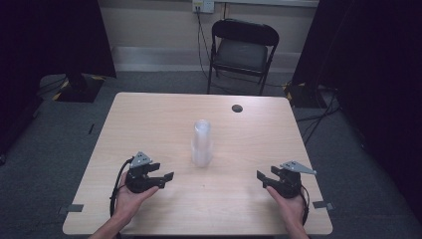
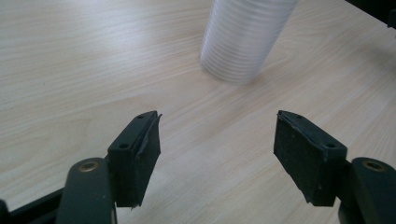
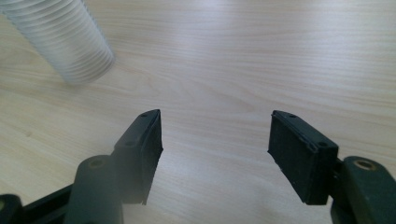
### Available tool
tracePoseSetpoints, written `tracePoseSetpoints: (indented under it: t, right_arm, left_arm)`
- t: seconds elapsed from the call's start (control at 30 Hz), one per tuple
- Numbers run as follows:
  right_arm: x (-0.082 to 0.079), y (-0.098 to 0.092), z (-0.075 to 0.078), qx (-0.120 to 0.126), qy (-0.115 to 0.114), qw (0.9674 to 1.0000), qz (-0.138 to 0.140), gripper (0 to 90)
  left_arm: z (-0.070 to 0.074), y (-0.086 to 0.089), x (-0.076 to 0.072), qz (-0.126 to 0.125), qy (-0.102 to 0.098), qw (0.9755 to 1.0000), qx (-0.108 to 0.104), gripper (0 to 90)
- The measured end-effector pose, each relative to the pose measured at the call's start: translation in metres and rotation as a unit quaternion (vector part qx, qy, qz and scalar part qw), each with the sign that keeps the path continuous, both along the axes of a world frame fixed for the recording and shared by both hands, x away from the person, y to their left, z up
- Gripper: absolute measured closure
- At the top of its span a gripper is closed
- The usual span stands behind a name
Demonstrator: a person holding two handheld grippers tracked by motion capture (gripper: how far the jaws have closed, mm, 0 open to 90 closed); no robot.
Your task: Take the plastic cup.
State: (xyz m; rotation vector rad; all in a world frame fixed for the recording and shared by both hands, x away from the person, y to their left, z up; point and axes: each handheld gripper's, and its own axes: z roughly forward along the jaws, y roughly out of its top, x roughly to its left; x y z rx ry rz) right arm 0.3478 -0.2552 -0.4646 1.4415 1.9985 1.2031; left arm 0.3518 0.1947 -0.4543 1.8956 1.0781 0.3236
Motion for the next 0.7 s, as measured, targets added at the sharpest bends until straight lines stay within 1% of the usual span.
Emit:
tracePoseSetpoints:
  t: [0.03, 0.07, 0.17, 0.2, 0.27, 0.3, 0.33, 0.4, 0.47, 0.5, 0.53, 0.57, 0.63, 0.67, 0.7]
  right_arm:
    - [0.0, 0.0, 0.0, 0.0, 0.0, 1.0, 0.0, 35.0]
    - [0.0, 0.001, 0.0, 0.002, 0.003, 1.0, 0.002, 35.0]
    - [0.001, 0.003, -0.003, 0.001, 0.01, 0.9999, 0.009, 35.0]
    - [0.001, 0.003, -0.005, 0.004, 0.012, 0.9999, 0.011, 34.8]
    - [0.001, 0.003, -0.005, 0.005, 0.013, 0.9998, 0.013, 34.3]
    - [0.0, 0.002, -0.005, 0.003, 0.012, 0.9998, 0.014, 34.3]
    - [0.0, 0.002, -0.005, 0.003, 0.012, 0.9998, 0.014, 34.3]
    - [-0.001, 0.001, -0.004, 0.003, 0.011, 0.9999, 0.013, 34.4]
    - [-0.003, 0.0, -0.004, 0.002, 0.011, 0.9999, 0.013, 34.4]
    - [-0.003, -0.001, -0.005, -0.004, 0.012, 0.9998, 0.012, 34.3]
    - [-0.003, -0.001, -0.005, -0.004, 0.014, 0.9998, 0.012, 34.3]
    - [-0.003, -0.001, -0.005, -0.002, 0.014, 0.9998, 0.013, 34.3]
    - [-0.005, 0.001, -0.003, -0.005, 0.011, 0.9998, 0.013, 34.0]
    - [-0.005, 0.001, -0.003, -0.005, 0.011, 0.9998, 0.013, 34.0]
    - [-0.007, 0.002, -0.004, -0.008, 0.011, 0.9998, 0.015, 33.8]
  left_arm:
    - [0.0, 0.0, 0.0, 0.0, 0.0, 1.0, 0.0, 29.5]
    - [0.002, 0.0, 0.001, -0.006, 0.0, 1.0, -0.004, 29.5]
    - [0.006, 0.001, 0.001, -0.005, -0.006, 0.9999, -0.008, 26.5]
    - [0.007, 0.001, 0.002, -0.005, -0.009, 0.9999, -0.008, 24.2]
    - [0.013, 0.001, 0.0, -0.008, -0.019, 0.9997, -0.011, 24.0]
    - [0.015, 0.0, -0.001, -0.01, -0.024, 0.9996, -0.01, 24.0]
    - [0.015, 0.0, -0.001, -0.01, -0.024, 0.9996, -0.01, 24.2]
    - [0.018, -0.001, -0.001, -0.018, -0.028, 0.9994, -0.009, 24.6]
    - [0.019, -0.002, -0.002, -0.021, -0.028, 0.9993, -0.016, 24.7]
    - [0.019, -0.003, -0.002, -0.027, -0.025, 0.9991, -0.021, 24.7]
    - [0.02, -0.004, -0.002, -0.038, -0.024, 0.9988, -0.02, 24.7]
    - [0.02, -0.006, -0.003, -0.042, -0.024, 0.9986, -0.021, 24.8]
    - [0.024, -0.008, -0.005, -0.05, -0.029, 0.998, -0.025, 26.5]
    - [0.026, -0.009, -0.007, -0.053, -0.034, 0.9977, -0.026, 26.5]
    - [0.03, -0.013, -0.009, -0.054, -0.046, 0.9972, -0.023, 26.9]
